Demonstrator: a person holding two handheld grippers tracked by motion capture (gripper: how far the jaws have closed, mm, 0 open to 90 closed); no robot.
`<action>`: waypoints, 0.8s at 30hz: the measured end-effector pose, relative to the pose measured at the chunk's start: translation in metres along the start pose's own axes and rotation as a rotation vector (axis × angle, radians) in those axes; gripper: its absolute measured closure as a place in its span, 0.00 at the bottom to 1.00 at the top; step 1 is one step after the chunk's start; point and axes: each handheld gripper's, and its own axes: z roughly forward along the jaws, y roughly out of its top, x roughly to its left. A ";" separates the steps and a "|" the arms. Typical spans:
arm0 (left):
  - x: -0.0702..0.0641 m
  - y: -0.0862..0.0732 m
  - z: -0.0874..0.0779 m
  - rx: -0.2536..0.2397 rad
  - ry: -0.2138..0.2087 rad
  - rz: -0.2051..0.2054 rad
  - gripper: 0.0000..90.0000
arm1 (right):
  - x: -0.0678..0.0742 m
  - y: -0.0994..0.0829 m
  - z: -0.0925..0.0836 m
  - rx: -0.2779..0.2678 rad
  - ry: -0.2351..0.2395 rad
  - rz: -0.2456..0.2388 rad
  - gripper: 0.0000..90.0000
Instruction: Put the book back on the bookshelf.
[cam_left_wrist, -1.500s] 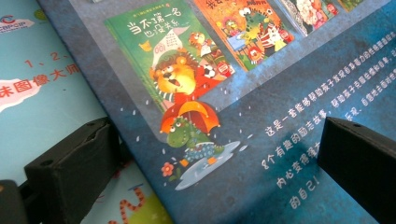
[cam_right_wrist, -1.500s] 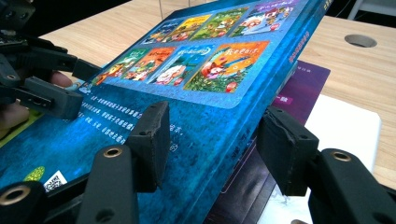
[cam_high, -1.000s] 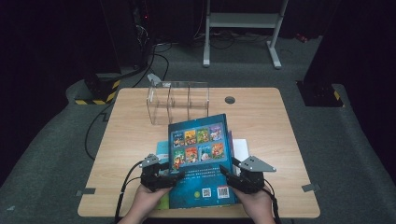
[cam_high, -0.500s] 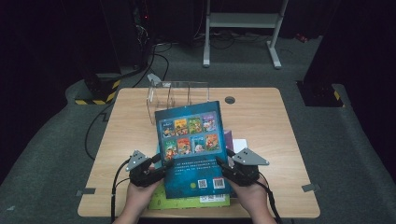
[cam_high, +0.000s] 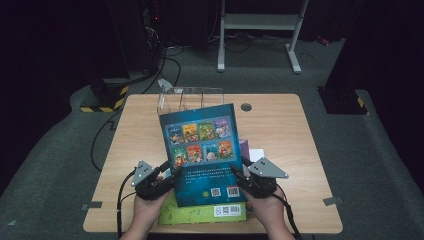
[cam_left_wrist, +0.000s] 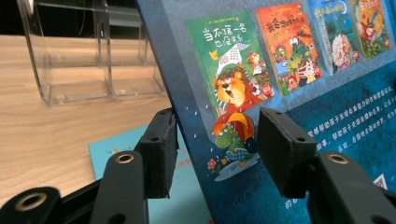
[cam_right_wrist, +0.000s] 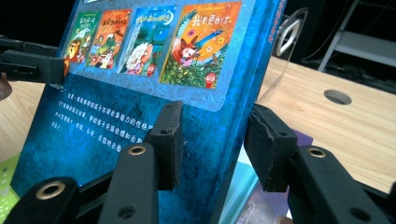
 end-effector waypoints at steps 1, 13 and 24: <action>0.000 0.001 0.000 -0.002 0.001 0.002 0.56 | 0.000 0.001 -0.001 -0.004 -0.004 -0.001 0.65; -0.007 0.014 0.000 -0.049 0.024 0.043 0.61 | -0.001 0.008 -0.007 -0.079 -0.032 -0.003 0.67; -0.009 0.018 0.001 -0.096 0.043 0.061 0.64 | -0.001 0.013 -0.009 -0.119 -0.056 -0.016 0.68</action>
